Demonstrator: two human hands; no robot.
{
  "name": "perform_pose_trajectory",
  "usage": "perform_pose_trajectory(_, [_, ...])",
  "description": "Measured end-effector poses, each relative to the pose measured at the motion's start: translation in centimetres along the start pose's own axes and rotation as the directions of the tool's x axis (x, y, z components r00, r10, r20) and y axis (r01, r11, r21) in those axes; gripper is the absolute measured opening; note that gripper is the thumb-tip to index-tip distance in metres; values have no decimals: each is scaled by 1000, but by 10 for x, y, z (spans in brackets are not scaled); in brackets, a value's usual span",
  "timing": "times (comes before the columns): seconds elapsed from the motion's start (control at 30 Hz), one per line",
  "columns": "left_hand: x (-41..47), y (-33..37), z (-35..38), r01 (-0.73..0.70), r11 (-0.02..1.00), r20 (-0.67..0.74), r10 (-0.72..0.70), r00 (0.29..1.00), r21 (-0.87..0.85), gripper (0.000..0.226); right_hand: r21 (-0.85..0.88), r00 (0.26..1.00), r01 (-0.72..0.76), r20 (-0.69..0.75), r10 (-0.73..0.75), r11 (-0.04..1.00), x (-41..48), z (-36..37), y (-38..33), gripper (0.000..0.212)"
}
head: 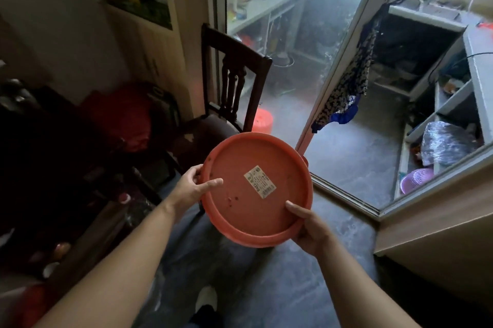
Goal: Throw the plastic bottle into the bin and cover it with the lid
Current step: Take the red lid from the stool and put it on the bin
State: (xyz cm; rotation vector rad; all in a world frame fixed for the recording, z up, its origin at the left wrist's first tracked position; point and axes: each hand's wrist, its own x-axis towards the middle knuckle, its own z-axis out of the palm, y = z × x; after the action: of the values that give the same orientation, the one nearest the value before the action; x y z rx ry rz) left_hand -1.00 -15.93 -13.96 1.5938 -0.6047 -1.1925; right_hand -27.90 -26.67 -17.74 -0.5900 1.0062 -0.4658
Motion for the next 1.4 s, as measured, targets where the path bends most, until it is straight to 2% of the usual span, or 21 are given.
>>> perform_pose_trajectory(0.13, [-30, -11, -11, -1, 998, -84, -4, 996, -60, 94, -83, 998, -45, 44, 49, 996, -5, 7, 9, 67])
perform_pose_trajectory(0.3, [-67, -22, -37, -19, 993, -186, -3, 983, -114, 116, -172, 991, -93, 75, 108, 981, -10, 37, 18, 62])
perform_pose_trajectory(0.37, [-84, -25, -53, -31, 992, -235, 2, 972, -121, 117, -209, 986, -131, 75, 149, 969, -10, 54, 25, 56])
perform_pose_trajectory(0.43, [-103, -31, -73, -45, 989, -294, 1, 956, -144, 106, -258, 980, -156, 81, 182, 953, -9, 75, 35, 54])
perform_pose_trajectory(0.5, [-121, -39, -94, -57, 982, -354, -11, 935, -181, 94, -323, 974, -169, 89, 208, 931, -8, 97, 49, 62])
perform_pose_trajectory(0.63, [-163, -60, -140, -51, 971, -455, -63, 888, -235, 87, -404, 948, -205, 145, 283, 892, -10, 147, 85, 57])
perform_pose_trajectory(0.77, [-210, -87, -184, -69, 963, -547, -88, 832, -259, 56, -486, 916, -231, 184, 357, 843, -18, 195, 131, 66])
perform_pose_trajectory(0.83, [-232, -104, -205, -57, 957, -564, -118, 818, -284, 57, -519, 904, -237, 191, 383, 821, -23, 217, 152, 66])
perform_pose_trajectory(0.97, [-272, -132, -242, -61, 945, -590, -149, 793, -320, 79, -571, 859, -265, 226, 459, 777, -33, 248, 187, 56])
perform_pose_trajectory(1.1, [-301, -152, -265, -85, 955, -649, -126, 750, -284, 32, -619, 843, -250, 240, 482, 745, -34, 272, 218, 47])
perform_pose_trajectory(1.13, [-306, -158, -271, -89, 958, -657, -116, 745, -271, 31, -623, 842, -245, 243, 482, 743, -33, 277, 226, 44])
perform_pose_trajectory(1.2, [-316, -169, -281, -90, 962, -652, -105, 751, -259, 42, -653, 833, -237, 245, 496, 720, -30, 284, 239, 51])
perform_pose_trajectory(1.33, [-321, -191, -295, -61, 923, -651, -219, 727, -379, 82, -702, 810, -250, 226, 541, 667, -17, 296, 260, 63])
perform_pose_trajectory(1.4, [-318, -199, -297, -58, 915, -671, -249, 698, -400, 81, -727, 801, -257, 209, 562, 637, -7, 302, 266, 60])
